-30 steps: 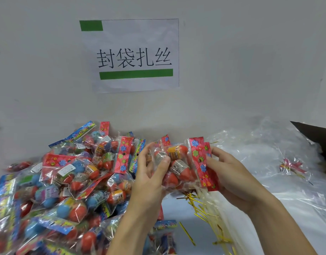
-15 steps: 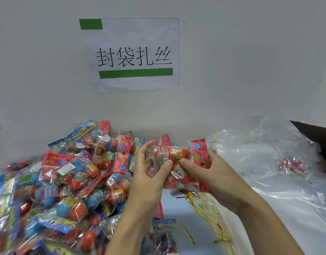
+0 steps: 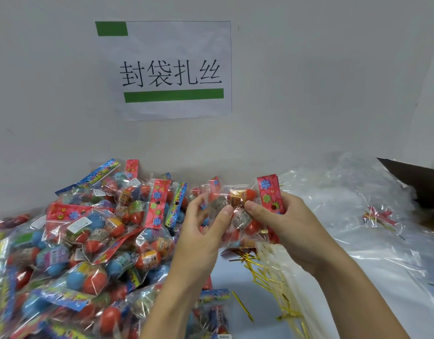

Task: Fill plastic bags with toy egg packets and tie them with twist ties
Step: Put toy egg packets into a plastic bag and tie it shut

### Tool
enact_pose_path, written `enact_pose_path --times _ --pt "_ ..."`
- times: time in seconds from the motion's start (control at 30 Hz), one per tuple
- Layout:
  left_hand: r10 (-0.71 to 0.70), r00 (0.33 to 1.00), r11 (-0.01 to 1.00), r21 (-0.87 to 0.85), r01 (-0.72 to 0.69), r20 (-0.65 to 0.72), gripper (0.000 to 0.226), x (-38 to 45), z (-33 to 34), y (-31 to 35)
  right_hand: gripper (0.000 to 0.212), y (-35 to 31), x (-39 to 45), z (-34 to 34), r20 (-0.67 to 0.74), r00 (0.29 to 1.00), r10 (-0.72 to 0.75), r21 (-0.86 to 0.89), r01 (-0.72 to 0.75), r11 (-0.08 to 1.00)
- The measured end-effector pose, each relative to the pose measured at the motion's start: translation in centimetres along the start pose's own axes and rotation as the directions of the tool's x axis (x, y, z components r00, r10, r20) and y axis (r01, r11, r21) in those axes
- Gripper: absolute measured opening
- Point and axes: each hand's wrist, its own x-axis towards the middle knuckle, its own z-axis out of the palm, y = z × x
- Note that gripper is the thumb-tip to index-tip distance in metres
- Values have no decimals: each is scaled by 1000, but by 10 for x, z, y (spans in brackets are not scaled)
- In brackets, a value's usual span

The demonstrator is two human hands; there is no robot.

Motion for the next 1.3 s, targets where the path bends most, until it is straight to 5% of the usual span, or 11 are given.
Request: enact_pose_path --times 0.17,0.37,0.5,0.63,0.8,1.0,1.17,1.3 --pt "16 1000 998 -62 -16 -8 62 1 -5 2 49 0 -3 -2 185 982 42 102 -62 993" --pt "-13 999 995 -98 16 35 58 -2 4 5 29 -7 -5 -10 158 987 -22 144 -1 990" --pt "-31 999 999 -23 30 -36 54 -5 9 8 36 -16 -6 -36 -105 994 -43 206 64 976" --pt "-17 995 957 287 44 -95 27 -6 16 1 33 -24 -9 -74 -399 917 -16 204 105 973" --pt "-85 996 792 605 87 -32 28 -12 45 -17 21 -26 -14 -97 -508 861 -10 135 91 987" --pt "-218 970 534 819 208 -103 37 5 82 -42 35 -32 -19 -95 -330 942 -56 60 80 995" --pt "-186 960 747 604 278 -211 23 20 88 -42 48 -43 -30 -98 -80 991 -103 -75 97 993" --pt "-140 941 790 538 294 -308 19 18 71 -28 54 -56 -43 -98 173 985 -3 -312 58 948"
